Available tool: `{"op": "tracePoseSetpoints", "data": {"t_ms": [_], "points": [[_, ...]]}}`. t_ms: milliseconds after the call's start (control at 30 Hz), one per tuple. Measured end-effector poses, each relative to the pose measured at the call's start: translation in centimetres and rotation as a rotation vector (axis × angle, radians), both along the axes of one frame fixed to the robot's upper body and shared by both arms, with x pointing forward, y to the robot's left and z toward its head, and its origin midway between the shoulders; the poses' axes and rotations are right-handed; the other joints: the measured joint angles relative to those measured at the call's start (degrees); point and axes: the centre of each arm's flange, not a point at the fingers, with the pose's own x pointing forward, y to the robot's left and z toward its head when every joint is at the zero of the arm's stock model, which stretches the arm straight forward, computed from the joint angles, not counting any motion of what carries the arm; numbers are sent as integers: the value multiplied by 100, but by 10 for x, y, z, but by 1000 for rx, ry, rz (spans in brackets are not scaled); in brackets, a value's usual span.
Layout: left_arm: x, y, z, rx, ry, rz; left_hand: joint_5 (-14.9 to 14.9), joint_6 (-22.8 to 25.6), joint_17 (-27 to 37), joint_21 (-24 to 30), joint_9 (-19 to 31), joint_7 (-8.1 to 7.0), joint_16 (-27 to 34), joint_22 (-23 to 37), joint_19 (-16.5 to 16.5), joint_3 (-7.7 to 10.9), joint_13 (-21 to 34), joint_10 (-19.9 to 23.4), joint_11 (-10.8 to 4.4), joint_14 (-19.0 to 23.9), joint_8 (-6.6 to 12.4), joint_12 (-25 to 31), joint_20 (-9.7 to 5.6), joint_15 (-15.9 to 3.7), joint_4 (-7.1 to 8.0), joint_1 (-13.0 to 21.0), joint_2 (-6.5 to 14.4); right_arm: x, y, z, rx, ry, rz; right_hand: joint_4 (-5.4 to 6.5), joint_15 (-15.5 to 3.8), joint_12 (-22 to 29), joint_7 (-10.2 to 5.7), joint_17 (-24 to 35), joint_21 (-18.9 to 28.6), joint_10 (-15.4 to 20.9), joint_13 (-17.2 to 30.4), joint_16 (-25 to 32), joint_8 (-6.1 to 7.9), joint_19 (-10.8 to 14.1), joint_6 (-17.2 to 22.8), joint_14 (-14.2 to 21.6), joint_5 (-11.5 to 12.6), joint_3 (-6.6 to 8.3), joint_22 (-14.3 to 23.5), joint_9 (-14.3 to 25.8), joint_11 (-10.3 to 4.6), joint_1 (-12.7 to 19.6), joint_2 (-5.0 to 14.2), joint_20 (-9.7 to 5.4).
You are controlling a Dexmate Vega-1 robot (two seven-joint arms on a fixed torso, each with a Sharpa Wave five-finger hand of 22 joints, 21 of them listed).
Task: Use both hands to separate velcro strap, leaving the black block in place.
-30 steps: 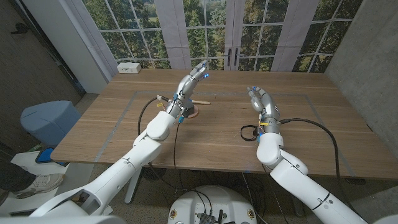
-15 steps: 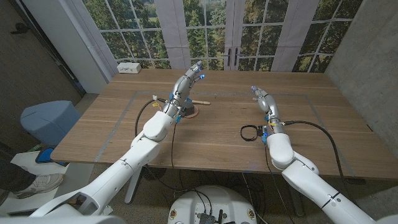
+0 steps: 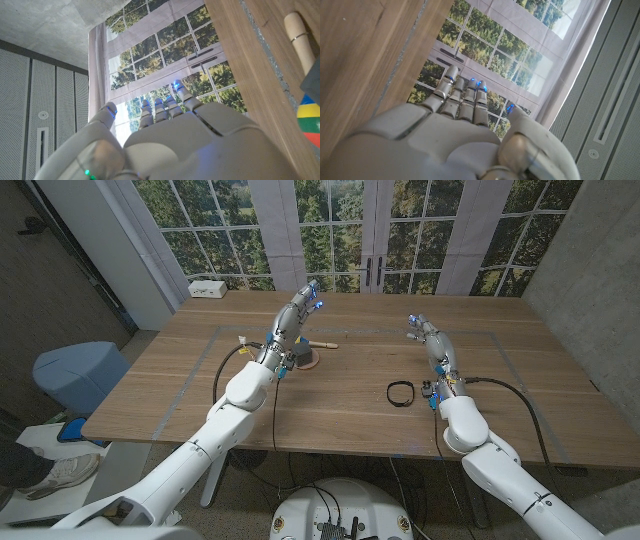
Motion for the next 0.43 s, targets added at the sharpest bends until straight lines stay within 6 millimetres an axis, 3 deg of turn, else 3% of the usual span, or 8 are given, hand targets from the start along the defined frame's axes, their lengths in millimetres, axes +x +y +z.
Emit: {"op": "tracePoseSetpoints", "data": {"t_ms": [433], "points": [[0, 20, -19, -83, 85, -22, 44, -31, -27, -14, 0, 30, -22, 1, 0, 211, -27, -84, 83, -85, 0, -46, 0, 19, 118, 1, 0, 6, -13, 4, 112, -37, 143, 55, -21, 0, 97, -170, -143, -31, -114, -44, 0, -103, -6, -184, 0, 55, -27, 1, 31, -45, -45, 21]]}}
